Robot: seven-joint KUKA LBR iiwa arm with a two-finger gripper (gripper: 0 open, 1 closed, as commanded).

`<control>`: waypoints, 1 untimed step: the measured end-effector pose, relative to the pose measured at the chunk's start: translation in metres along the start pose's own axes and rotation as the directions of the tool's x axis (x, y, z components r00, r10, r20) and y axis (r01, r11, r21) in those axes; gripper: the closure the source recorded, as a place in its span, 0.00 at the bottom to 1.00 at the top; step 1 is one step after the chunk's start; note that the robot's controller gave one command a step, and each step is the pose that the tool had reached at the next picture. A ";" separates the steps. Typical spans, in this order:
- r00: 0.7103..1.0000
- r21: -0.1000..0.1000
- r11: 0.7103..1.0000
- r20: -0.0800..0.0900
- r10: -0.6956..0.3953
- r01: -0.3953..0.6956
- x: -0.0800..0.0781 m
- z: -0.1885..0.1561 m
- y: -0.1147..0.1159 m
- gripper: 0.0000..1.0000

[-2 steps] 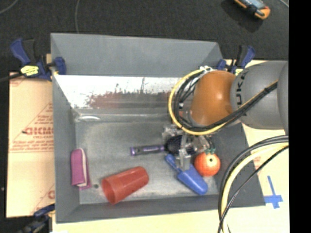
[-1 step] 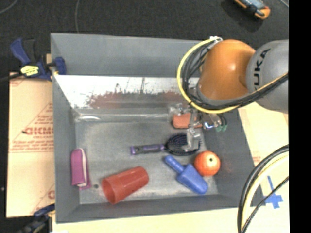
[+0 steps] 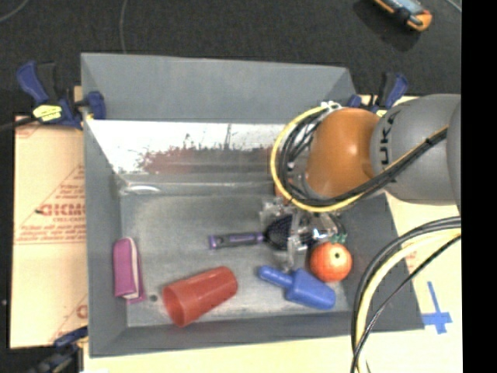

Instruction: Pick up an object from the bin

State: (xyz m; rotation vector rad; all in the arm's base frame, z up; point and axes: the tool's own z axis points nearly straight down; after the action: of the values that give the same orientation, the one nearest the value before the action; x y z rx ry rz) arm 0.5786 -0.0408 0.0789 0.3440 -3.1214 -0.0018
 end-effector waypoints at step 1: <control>0.995 0.009 0.996 0.032 -0.093 0.092 -0.027 0.008 -0.032 0.00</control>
Offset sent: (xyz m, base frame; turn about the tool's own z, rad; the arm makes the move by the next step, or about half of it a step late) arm 0.0029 -0.0015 -0.0004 -0.0093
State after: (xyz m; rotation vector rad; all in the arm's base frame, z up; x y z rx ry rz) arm 0.6116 -0.0658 0.0713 0.4934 -3.1348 0.0044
